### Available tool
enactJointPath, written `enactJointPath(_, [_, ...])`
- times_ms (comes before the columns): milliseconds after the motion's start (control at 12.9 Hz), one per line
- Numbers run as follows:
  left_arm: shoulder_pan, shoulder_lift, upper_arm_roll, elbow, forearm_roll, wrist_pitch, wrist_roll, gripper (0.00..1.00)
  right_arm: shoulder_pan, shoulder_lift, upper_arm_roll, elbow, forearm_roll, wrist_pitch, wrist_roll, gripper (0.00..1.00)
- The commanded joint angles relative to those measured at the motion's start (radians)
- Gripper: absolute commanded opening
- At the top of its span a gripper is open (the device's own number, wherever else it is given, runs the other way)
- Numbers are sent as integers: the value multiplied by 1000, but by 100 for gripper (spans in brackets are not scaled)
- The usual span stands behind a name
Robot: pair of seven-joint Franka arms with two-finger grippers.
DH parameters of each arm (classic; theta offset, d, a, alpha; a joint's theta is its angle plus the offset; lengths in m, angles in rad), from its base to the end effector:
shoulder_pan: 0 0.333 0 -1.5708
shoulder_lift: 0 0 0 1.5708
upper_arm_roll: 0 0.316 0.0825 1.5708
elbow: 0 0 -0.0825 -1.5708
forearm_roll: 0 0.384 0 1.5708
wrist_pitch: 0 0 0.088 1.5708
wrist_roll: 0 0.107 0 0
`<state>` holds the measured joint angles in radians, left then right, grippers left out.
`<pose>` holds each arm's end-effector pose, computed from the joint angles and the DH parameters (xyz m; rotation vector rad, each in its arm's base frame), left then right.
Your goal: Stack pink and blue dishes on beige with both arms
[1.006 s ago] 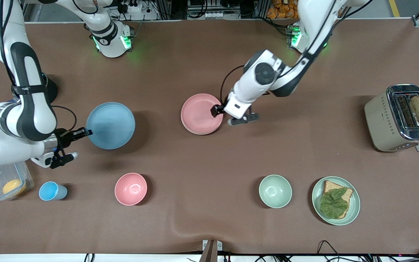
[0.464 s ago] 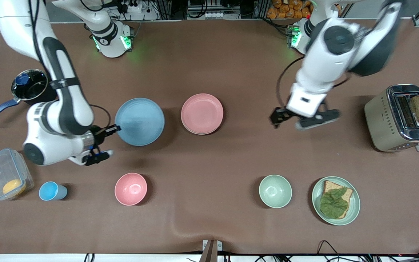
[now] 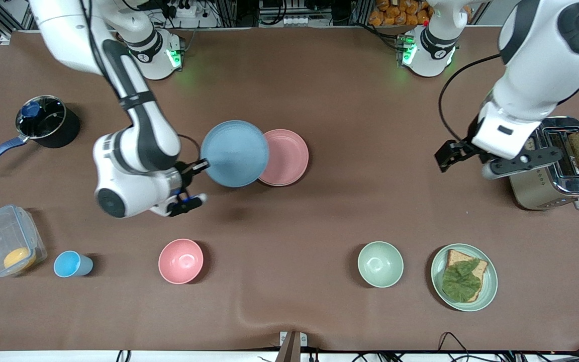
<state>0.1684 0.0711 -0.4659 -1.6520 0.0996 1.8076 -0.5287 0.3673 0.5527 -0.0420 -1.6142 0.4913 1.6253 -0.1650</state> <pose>0.5706 -0.1577 0.5709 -3.0955 -0.3337 -0.1729 0.5778 0.2487 0.2835 -2.5977 -0.4260 0.7719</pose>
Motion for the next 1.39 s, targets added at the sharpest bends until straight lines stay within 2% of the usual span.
enactJointPath(0, [23,-25,-13,56,6,-74,29,100,50,50,-12,19,47,11,22,0])
enactJointPath(232, [23,-27,-17,98,-4,-149,30,100,96,105,-12,19,88,68,22,0])
enactJointPath(619, [45,-25,-11,132,-72,-166,27,100,144,145,-12,19,130,143,24,0])
enactJointPath(774, [31,-27,18,130,-70,-180,29,100,153,151,-12,19,133,162,25,0])
enactJointPath(929, [-27,-28,93,130,-69,-192,32,100,162,159,-12,19,156,176,24,0])
enactJointPath(1006, [-56,-28,130,130,-73,-192,41,100,157,159,-12,19,158,174,24,22])
enactJointPath(1083, [-81,-28,166,130,-74,-192,68,100,154,159,-12,19,156,171,24,99])
enactJointPath(1238, [-172,-45,290,127,-75,-192,143,100,148,158,-13,19,156,169,22,100])
enactJointPath(1315, [-197,-51,323,127,-78,-200,160,100,145,156,-13,20,156,166,22,100])
